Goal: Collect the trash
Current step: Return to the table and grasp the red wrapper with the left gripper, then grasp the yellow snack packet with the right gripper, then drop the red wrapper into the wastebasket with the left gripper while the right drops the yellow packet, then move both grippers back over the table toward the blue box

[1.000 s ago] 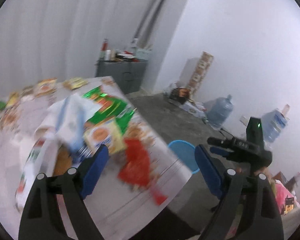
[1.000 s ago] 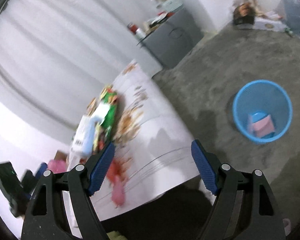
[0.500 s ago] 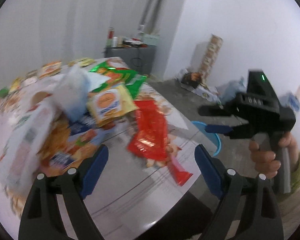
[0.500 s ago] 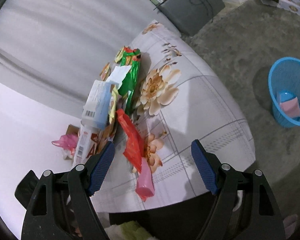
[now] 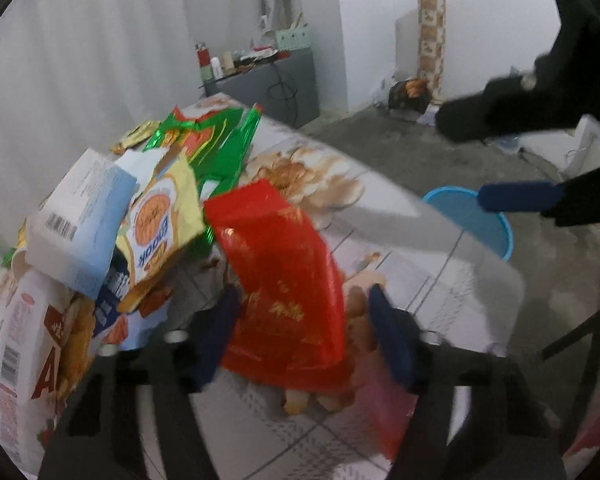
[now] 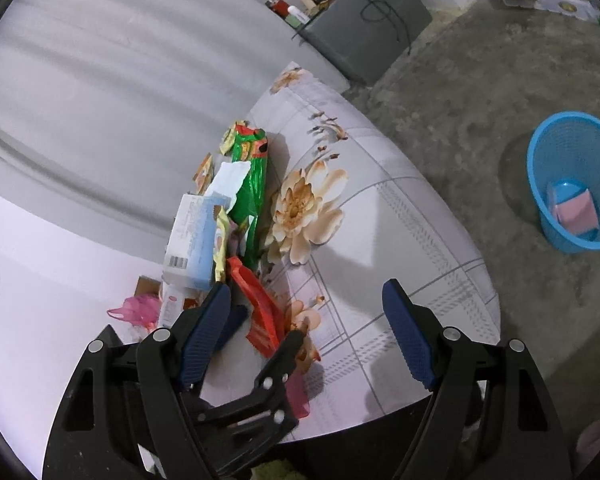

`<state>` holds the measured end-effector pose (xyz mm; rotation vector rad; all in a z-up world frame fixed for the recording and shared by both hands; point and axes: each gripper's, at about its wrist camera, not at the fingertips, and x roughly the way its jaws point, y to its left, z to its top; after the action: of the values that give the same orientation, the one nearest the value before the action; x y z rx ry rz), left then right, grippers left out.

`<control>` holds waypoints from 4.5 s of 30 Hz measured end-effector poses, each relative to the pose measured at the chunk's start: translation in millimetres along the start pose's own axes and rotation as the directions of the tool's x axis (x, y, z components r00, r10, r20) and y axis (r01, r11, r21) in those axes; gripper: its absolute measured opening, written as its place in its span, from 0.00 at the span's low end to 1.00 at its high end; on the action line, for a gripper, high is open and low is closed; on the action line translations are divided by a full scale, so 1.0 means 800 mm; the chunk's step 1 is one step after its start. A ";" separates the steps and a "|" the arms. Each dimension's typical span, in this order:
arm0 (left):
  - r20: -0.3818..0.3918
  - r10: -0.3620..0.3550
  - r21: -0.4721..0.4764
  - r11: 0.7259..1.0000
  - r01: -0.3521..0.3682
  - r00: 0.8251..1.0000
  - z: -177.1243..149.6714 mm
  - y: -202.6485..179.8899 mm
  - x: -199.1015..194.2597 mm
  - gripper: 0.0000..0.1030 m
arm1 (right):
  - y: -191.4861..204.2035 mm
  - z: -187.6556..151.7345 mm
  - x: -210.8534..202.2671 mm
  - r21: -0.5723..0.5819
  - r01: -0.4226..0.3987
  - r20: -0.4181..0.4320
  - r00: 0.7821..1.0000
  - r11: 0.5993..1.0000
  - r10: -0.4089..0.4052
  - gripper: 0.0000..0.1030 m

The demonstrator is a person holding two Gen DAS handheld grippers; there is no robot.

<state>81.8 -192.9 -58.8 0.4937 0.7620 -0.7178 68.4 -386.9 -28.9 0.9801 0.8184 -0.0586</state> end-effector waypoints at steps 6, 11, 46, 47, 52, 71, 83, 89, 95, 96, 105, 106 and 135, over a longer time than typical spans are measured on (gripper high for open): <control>0.011 -0.003 0.001 1.000 0.003 1.000 -0.016 0.008 -0.011 0.15 | 0.009 0.005 0.004 -0.003 -0.048 -0.011 0.999 0.999 0.048 0.72; 0.028 0.013 0.057 0.998 -0.014 1.000 -0.040 0.002 -0.033 0.11 | 0.028 0.009 0.014 -0.010 -0.110 -0.050 0.993 0.994 0.110 0.70; 0.025 0.084 -0.058 0.995 -0.083 0.996 -0.103 0.049 -0.076 0.10 | 0.093 0.013 0.122 -0.040 -0.142 -0.222 0.966 0.989 0.130 0.02; 0.025 0.091 -0.057 0.994 -0.089 0.996 -0.103 0.049 -0.076 0.10 | 0.092 0.014 0.119 -0.038 -0.148 -0.217 0.967 0.988 0.136 0.02; 0.031 0.100 -0.072 0.993 -0.097 0.995 -0.100 0.050 -0.079 0.10 | 0.078 0.011 0.087 -0.017 -0.183 -0.178 0.968 0.983 0.177 0.01; 0.171 -0.263 -0.041 0.961 0.273 0.950 0.045 -0.005 -0.104 0.09 | -0.097 0.013 -0.123 0.196 -0.108 0.245 0.968 0.975 0.058 0.01; -0.205 -0.601 -0.051 0.795 0.604 0.773 0.223 -0.204 0.078 0.12 | -0.273 0.013 -0.133 0.519 0.006 0.317 0.927 0.855 -0.199 0.01; -0.397 -0.582 -0.105 0.797 0.595 0.710 0.238 -0.302 0.209 0.12 | -0.357 0.019 -0.096 0.648 0.033 0.274 0.922 0.761 -0.274 0.03; -0.447 -0.526 -0.115 0.836 0.536 0.724 0.237 -0.351 0.284 0.39 | -0.419 0.033 -0.057 0.714 0.105 0.221 0.904 0.692 -0.366 0.30; -0.443 -0.520 -0.115 0.841 0.529 0.730 0.237 -0.352 0.290 0.43 | -0.429 0.033 -0.050 0.731 0.139 0.190 0.899 0.668 -0.394 0.43; -0.387 -0.561 -0.150 0.821 0.550 0.732 0.240 -0.333 0.258 0.56 | -0.405 0.001 -0.080 0.713 0.236 0.169 0.856 0.660 -0.489 0.50; -0.368 -0.569 -0.148 0.817 0.558 0.736 0.244 -0.327 0.245 0.57 | -0.394 -0.001 -0.088 0.704 0.252 0.175 0.845 0.664 -0.506 0.51; 0.169 -0.238 -0.453 0.843 0.289 0.957 0.026 0.103 -0.128 0.95 | 0.044 -0.022 -0.066 -0.247 0.678 0.542 0.689 0.692 -0.482 0.92</control>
<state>98.9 -110.6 44.2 -0.1014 0.8812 -0.7735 34.5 -369.1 24.7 0.2103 0.6556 -0.6292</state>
